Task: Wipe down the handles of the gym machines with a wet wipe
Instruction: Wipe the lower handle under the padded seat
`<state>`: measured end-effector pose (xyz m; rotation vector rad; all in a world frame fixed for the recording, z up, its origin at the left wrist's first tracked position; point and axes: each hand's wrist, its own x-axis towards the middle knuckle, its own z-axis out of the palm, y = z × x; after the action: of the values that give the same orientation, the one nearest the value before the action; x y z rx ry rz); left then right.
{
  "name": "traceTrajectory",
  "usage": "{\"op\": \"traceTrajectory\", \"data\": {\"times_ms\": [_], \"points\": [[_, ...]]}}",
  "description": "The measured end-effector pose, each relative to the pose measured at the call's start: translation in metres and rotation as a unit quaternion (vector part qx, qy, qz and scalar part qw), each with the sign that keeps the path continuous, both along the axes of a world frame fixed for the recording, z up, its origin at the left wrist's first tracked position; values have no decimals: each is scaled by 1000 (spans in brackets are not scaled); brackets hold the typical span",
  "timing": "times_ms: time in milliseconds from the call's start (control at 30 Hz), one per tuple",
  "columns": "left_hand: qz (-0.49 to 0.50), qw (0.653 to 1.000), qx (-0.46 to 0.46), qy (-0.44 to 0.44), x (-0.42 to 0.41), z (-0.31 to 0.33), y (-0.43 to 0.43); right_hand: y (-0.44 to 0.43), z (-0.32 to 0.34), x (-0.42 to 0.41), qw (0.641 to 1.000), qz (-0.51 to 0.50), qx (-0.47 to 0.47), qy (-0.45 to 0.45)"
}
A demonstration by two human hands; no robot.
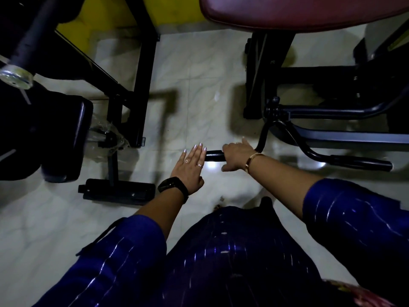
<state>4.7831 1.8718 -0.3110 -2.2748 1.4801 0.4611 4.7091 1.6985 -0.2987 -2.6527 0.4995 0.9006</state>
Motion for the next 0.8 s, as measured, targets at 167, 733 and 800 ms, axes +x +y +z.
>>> {"op": "traceTrajectory", "data": {"times_ms": [167, 733, 800], "points": [[-9, 1000, -1, -3, 2, 2, 0, 21, -22, -52, 982, -15, 1, -188], [-13, 1000, 3, -21, 0, 3, 0, 26, -23, -45, 975, 33, 51, -215], [-15, 1000, 5, -21, 0, 5, 0, 14, -28, -69, 973, 36, 35, -227]]}}
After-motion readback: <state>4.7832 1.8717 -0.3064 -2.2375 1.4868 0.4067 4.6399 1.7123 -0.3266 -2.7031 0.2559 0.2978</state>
